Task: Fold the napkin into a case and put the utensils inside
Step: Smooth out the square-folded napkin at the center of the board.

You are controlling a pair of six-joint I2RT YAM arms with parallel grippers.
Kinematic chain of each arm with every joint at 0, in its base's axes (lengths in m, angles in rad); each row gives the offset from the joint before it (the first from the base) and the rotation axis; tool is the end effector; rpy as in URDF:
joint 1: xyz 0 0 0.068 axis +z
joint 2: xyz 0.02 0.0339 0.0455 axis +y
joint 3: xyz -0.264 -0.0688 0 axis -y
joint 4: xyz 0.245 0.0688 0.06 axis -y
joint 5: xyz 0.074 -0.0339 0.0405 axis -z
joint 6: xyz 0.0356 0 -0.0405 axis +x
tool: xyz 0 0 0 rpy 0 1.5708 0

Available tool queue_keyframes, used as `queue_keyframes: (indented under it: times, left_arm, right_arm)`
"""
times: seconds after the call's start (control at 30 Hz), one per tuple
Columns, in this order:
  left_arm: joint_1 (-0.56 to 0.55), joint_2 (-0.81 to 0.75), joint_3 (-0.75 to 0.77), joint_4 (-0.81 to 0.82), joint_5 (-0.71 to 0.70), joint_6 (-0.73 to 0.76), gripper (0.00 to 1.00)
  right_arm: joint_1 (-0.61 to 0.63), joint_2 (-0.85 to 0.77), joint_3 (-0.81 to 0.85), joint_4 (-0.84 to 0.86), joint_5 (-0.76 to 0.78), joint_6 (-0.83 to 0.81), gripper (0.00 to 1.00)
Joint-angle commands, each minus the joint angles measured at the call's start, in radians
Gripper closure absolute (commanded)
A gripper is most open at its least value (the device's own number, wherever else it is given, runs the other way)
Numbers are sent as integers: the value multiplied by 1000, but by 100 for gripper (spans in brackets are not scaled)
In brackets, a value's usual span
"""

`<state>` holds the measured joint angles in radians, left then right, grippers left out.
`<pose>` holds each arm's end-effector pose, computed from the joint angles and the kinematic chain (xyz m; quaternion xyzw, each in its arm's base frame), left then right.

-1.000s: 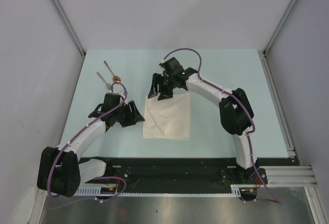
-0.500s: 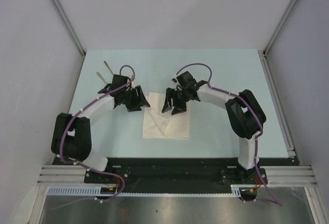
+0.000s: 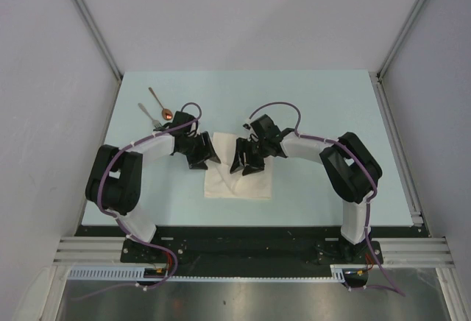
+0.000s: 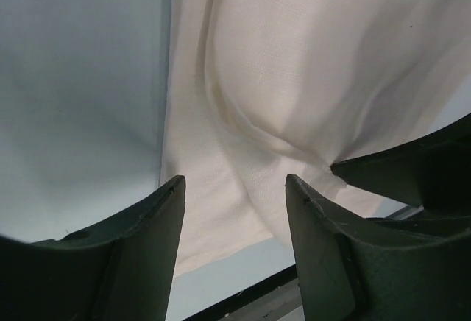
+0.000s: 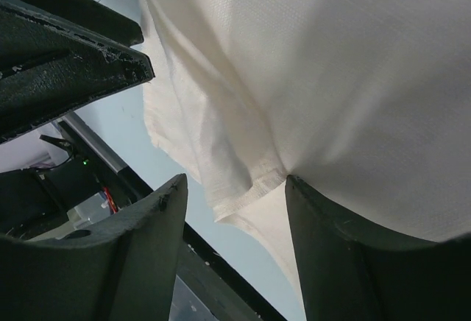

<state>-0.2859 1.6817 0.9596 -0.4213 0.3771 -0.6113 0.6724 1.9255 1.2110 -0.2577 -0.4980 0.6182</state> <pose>0.3006 -0.1020 0.1615 -0.1163 0.9537 -0.2554 0.1083 0.2987 0.2596 0.1589 -0.0977 0.9238 0.3600 0.0867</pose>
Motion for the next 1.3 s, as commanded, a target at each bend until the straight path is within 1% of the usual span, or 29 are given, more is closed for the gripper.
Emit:
queue_keyframes:
  times: [0.0, 0.3, 0.53, 0.63, 0.73, 0.77, 0.83, 0.87, 0.93, 0.97, 1.03, 1.07, 1.1, 1.27]
  left_arm:
    - [-1, -4, 39, 27, -13, -77, 38]
    - [-1, 70, 106, -1, -30, -99, 39]
    - [-6, 113, 120, -8, -35, -94, 41]
    - [-13, 131, 131, 1, -18, -102, 44]
    - [-24, 136, 145, 4, -23, -99, 50]
    - [-27, 135, 143, 6, -24, -99, 57]
    - [-25, 121, 134, 6, -36, -94, 64]
    - [-25, 115, 131, 3, -41, -84, 70]
    - [-24, 99, 119, -4, -58, -76, 77]
    - [-24, 95, 114, -4, -61, -71, 82]
    - [-21, 85, 99, -5, -64, -65, 89]
    - [-19, 76, 93, -4, -66, -64, 95]
    - [-18, 70, 84, -5, -69, -62, 99]
    - [-15, 30, 59, -13, -93, -54, 100]
  right_arm:
    - [7, -26, -13, 69, -13, 21, 41]
    - [3, -28, -30, 91, -24, 43, 50]
    - [-7, -49, -45, 90, -17, 40, 49]
    - [-7, -56, -47, 89, -14, 40, 49]
    - [-11, -62, -57, 84, -8, 37, 49]
    - [-14, -66, -62, 87, -4, 37, 50]
    - [-23, -80, -80, 89, 4, 37, 50]
    - [-36, -89, -88, 89, 7, 41, 49]
    - [-54, -120, -103, 100, 7, 46, 49]
    - [-69, -126, -108, 97, 6, 46, 49]
    - [-80, -154, -108, 92, 4, 40, 48]
    - [-88, -163, -107, 81, 6, 38, 48]
    - [-91, -169, -105, 78, 4, 35, 48]
    - [-96, -189, -99, 75, 1, 38, 48]
